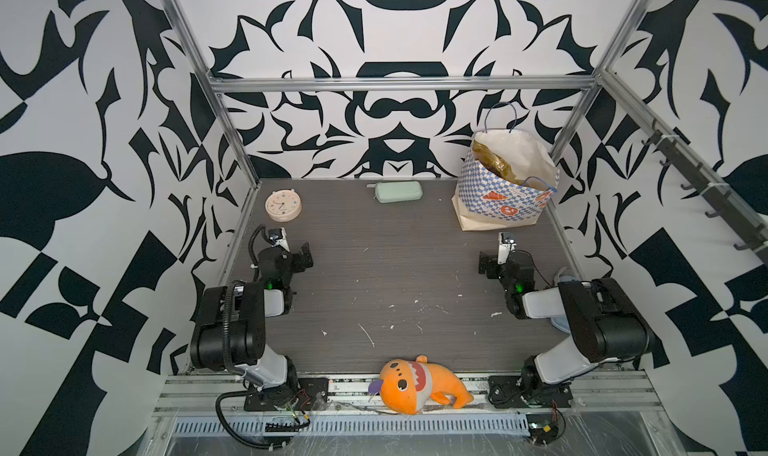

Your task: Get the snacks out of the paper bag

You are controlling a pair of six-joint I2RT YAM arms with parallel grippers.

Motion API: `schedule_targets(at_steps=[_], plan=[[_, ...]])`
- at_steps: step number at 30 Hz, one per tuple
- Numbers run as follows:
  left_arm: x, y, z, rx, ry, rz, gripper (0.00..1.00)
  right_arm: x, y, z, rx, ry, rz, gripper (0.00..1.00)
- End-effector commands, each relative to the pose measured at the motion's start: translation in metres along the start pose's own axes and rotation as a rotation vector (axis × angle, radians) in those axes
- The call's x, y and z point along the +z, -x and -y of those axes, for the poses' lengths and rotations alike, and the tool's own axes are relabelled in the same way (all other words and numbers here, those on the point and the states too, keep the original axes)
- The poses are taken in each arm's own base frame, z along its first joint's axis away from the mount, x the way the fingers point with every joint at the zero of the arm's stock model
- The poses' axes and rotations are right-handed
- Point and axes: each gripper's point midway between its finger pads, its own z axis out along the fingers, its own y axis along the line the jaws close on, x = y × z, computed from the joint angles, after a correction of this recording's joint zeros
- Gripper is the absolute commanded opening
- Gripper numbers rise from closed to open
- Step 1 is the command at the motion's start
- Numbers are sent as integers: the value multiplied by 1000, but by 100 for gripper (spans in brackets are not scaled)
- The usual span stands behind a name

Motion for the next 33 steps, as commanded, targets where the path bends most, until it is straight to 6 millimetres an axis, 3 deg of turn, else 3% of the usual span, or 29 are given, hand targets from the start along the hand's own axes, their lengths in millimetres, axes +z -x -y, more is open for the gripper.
schedule_targets(at_steps=[1,23,27,29,30,33], plan=[[1,4,0,-5,-5,6,100,2,21,-2,0,4,58,100],[-1,6,1,-12,-8,19,100,1,23,-1,15,22,69,99],[-16,34,19,66,15,1,100,-10,51,4,14,-24,9,90],[-37,69,31,58,38,82,100,-21,75,6,77,-32,8,88],[-49,88,40,35,14,132,99,-29,90,3,115,-9,27,81],[-81,136,63,-28,-55,221,94,-57,130,-27,125,153,94,66]])
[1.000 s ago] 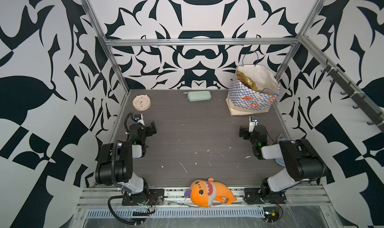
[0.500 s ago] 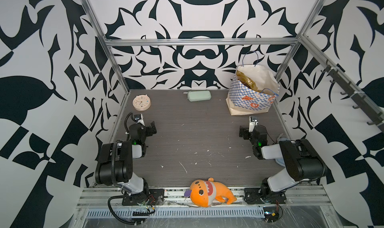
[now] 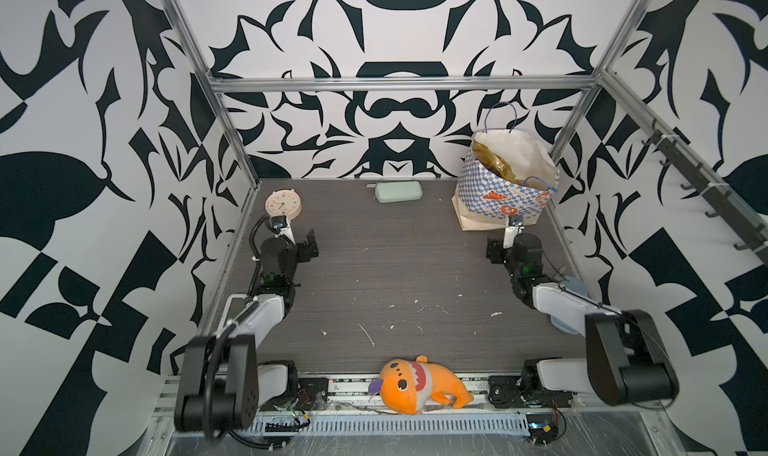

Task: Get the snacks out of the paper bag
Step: 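Raise both arms and move the right gripper above the checkered bag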

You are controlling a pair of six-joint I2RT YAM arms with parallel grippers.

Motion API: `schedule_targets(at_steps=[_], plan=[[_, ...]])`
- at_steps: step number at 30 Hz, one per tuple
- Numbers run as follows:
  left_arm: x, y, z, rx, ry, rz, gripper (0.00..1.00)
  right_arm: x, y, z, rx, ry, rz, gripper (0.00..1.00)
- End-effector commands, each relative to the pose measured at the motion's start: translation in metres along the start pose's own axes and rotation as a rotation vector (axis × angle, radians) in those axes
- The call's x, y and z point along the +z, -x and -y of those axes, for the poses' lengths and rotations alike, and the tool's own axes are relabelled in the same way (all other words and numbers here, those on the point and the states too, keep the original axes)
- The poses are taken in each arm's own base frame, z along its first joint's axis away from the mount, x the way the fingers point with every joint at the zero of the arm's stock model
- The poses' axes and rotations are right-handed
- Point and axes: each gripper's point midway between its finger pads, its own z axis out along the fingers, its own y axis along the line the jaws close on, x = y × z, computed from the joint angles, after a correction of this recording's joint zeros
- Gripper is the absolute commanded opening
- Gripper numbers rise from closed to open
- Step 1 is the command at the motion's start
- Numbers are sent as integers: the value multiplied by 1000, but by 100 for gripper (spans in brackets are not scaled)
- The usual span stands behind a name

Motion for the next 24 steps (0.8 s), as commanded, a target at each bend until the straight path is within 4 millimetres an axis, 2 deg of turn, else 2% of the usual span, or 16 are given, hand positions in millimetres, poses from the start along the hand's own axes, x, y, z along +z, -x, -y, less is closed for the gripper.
schedule_targets(at_steps=[1,6,9,12,13,15,16,18,24], plan=[[-19,44,14,-70,-6,40,94,-29,36,-38,20,146,25,65],[-30,105,58,-79,-98,83,93,-57,92,-73,-23,214,66,62],[-23,128,90,-69,-187,67,93,-63,124,-87,17,280,75,62],[-10,140,124,-86,-293,11,93,-62,154,-98,21,317,60,61],[-6,140,138,-86,-336,-12,93,-60,164,-100,8,315,49,60],[2,141,162,-77,-397,-40,93,-49,179,-93,5,242,2,61],[10,133,174,-76,-423,-79,93,-43,187,-90,11,210,-31,61],[12,137,199,-70,-503,-108,94,-28,196,-83,9,166,-114,62],[22,108,260,-32,-659,-262,95,16,197,-66,23,94,-297,60]])
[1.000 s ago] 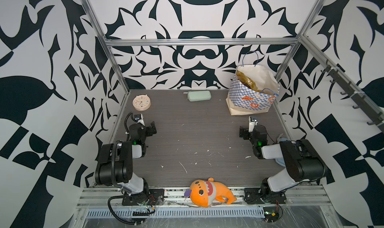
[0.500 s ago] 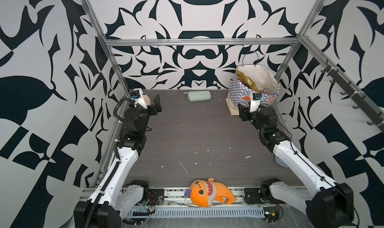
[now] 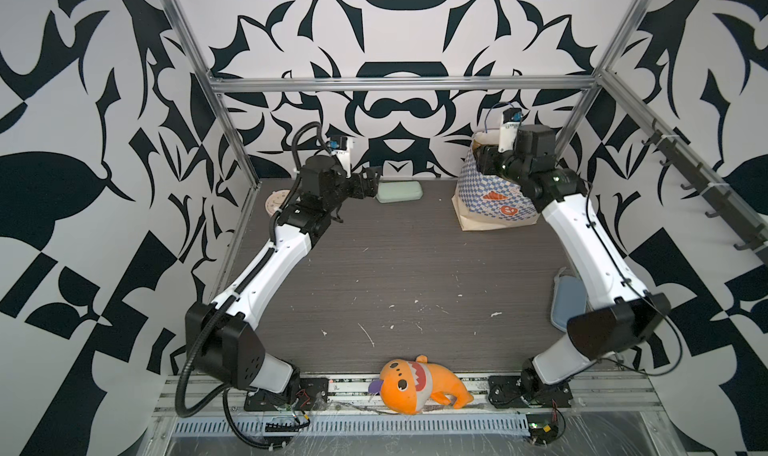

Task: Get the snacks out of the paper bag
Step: 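Raise both arms and move the right gripper above the checkered bag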

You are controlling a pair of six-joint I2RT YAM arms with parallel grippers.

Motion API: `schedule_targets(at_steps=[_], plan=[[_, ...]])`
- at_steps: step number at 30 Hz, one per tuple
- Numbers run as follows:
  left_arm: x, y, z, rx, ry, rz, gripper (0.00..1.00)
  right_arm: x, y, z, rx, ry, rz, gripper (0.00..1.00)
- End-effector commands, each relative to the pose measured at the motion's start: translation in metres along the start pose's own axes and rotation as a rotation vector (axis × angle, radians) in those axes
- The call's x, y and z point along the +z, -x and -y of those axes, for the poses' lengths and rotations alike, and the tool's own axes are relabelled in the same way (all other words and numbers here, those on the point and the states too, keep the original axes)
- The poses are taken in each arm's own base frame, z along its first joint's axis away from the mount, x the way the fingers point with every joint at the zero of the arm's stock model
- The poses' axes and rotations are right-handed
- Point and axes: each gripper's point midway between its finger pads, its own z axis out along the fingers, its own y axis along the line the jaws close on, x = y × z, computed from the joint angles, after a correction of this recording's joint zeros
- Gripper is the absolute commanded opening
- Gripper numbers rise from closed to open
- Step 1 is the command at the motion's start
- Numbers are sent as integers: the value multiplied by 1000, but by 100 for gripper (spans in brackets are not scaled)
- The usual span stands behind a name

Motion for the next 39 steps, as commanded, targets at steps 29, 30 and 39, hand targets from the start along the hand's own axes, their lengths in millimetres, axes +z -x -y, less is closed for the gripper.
schedule_targets(at_steps=[29,30,39], plan=[[24,-85,21,-32,-76,-224,97,73,-72,23,-53,-28,-422,16],[24,-85,21,-32,-74,-222,97,73,-72,23,-56,-28,-421,16],[20,-83,19,-27,-57,-208,97,78,-78,23,-64,-27,-433,27]])
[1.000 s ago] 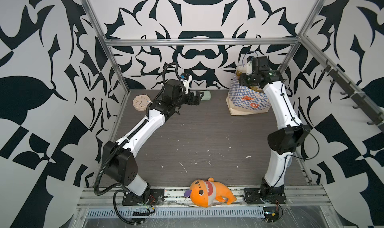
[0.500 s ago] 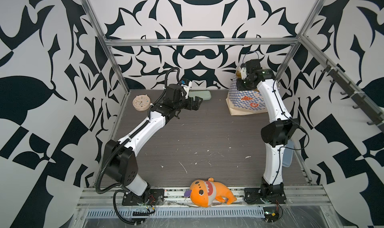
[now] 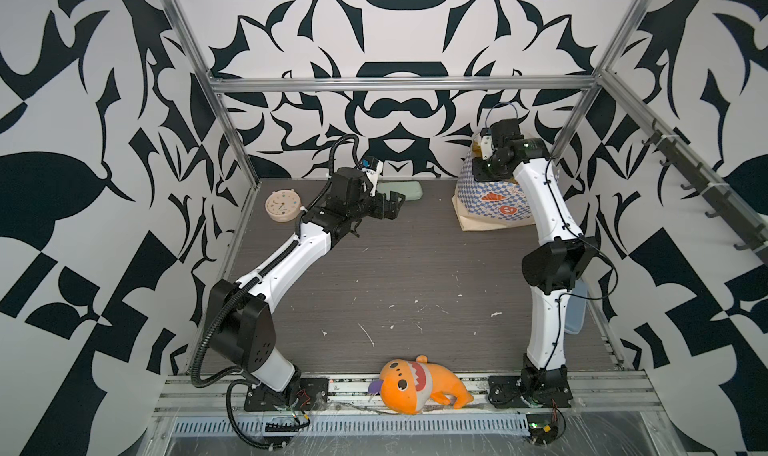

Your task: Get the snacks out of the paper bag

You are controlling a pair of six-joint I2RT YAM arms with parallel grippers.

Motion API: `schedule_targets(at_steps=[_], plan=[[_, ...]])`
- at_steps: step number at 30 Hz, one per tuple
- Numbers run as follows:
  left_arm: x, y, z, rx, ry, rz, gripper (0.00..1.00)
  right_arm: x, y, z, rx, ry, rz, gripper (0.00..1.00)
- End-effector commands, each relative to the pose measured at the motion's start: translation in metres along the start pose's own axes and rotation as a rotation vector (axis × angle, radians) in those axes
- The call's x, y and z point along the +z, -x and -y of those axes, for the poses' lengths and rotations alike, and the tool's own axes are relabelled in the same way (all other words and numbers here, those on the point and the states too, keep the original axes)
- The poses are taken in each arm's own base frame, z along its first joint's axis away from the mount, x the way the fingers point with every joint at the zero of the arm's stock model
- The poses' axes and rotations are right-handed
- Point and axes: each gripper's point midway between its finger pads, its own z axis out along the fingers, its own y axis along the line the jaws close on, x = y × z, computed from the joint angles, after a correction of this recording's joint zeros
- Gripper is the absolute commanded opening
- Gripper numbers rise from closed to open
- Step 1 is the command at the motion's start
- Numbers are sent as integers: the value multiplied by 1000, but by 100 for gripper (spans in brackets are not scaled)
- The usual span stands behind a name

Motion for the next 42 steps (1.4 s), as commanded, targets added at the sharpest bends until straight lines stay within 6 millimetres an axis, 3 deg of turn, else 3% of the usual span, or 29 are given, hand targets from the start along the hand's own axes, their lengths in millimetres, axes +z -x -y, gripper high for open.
schedule_targets(at_steps=[1,7,14,23,37,39,42], plan=[[-2,-3,-4,-11,16,7,97,-18,7,-6,-11,19,40,22],[-7,-3,-7,-13,35,19,98,-17,7,-10,-30,26,42,3],[-18,-1,-17,-15,97,72,98,-33,11,-44,-123,66,75,0],[-40,3,-38,1,232,143,99,-55,3,-118,-214,194,108,0],[-70,5,-64,5,397,219,100,-88,-30,-249,-318,416,129,0],[-70,6,-66,5,399,216,100,-93,-26,-247,-307,400,144,0],[-66,5,-64,8,389,199,100,-99,-14,-223,-281,308,187,6]])
